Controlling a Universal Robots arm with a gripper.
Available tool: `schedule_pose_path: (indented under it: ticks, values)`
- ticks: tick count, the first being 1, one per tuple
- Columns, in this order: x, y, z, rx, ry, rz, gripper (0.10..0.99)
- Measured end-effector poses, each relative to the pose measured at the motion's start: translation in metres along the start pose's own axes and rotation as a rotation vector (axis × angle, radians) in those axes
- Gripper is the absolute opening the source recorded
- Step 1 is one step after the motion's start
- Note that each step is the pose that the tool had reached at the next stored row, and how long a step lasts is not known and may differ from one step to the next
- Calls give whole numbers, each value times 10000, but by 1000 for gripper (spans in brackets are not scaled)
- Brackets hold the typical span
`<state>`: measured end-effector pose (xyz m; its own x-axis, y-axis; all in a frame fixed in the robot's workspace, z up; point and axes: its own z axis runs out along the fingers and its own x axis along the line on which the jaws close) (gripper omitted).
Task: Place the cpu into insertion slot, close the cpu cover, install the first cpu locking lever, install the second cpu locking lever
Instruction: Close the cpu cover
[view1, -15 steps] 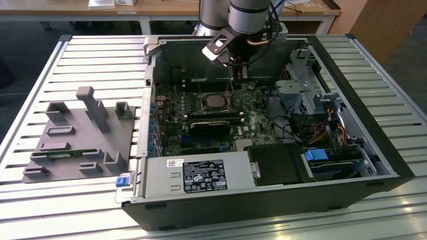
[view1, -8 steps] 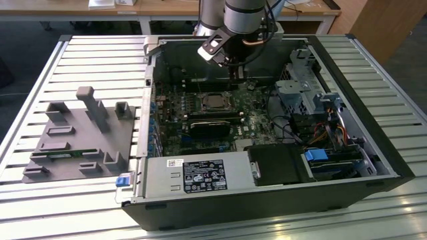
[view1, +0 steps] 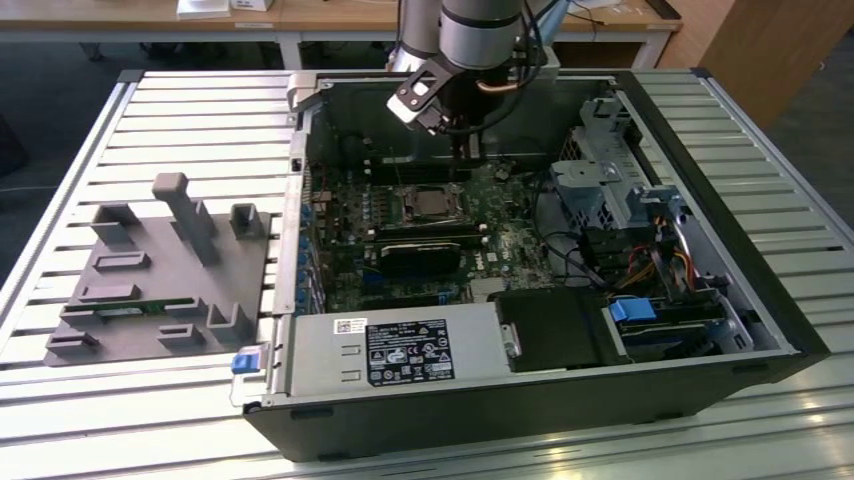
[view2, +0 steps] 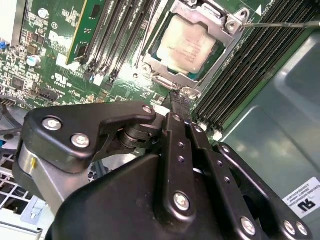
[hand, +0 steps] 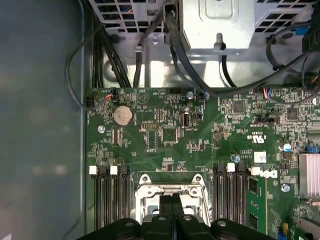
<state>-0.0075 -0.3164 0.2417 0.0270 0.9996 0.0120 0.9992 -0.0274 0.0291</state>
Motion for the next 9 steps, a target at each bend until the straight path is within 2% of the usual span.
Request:
schedule_pose_path:
  ticks: [5,9]
  values:
    - [-1,-16,89,5,0,0,106]
    - [-5,-135,114,5,3,0,106]
